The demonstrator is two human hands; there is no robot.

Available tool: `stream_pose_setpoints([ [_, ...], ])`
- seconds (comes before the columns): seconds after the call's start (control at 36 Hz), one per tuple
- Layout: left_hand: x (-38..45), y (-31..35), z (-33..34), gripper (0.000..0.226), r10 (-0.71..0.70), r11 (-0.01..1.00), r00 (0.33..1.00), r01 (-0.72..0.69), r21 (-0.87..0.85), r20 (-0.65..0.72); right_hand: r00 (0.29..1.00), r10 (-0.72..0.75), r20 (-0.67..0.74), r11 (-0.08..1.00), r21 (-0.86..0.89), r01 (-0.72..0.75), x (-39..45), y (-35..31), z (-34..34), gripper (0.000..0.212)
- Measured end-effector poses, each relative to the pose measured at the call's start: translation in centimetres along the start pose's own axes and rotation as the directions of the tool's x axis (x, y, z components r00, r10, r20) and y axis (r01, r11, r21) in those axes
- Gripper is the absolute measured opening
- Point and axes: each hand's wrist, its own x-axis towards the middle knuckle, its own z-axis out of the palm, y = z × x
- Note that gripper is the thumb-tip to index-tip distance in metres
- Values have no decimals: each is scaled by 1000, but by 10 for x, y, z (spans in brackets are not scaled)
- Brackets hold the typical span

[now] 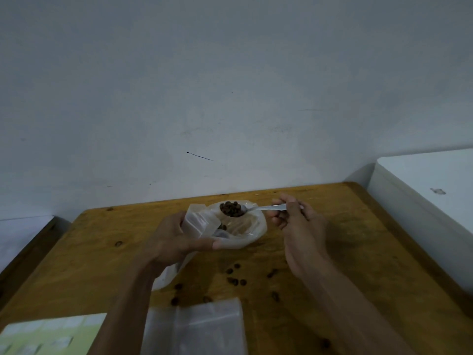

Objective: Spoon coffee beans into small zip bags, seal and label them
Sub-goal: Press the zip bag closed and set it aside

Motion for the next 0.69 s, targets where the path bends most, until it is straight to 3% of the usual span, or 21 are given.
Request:
stream_pose_setpoints([
  [0.14,-2,-5,7,90,23,1000,1000,-23,9,-20,995,-71,70,997,-6,71,-4,-14,8,19],
  [0.25,-2,-5,11,81,43,998,999,-41,46,-34,966,-175,191,971,-130,202,-16,-22,18,20],
  [0.31,-2,-5,12,76,44,998,998,-42,56,-38,911,-262,319,901,-259,349,-24,-20,22,21],
  [0.39,-1,-6,12,77,43,995,998,-39,91,-42,757,-381,531,686,-386,617,-29,-12,24,25],
  [0.44,1,-7,12,78,43,998,999,-41,57,-33,691,-475,546,602,-371,707,-27,-10,19,29],
  [0.53,-2,-5,13,73,60,998,998,-59,35,-35,708,-547,447,591,-393,705,-19,-9,7,31],
  [0.69,-3,-9,8,92,71,996,997,-70,47,-26,780,-488,391,543,-564,623,-12,39,-9,21],
])
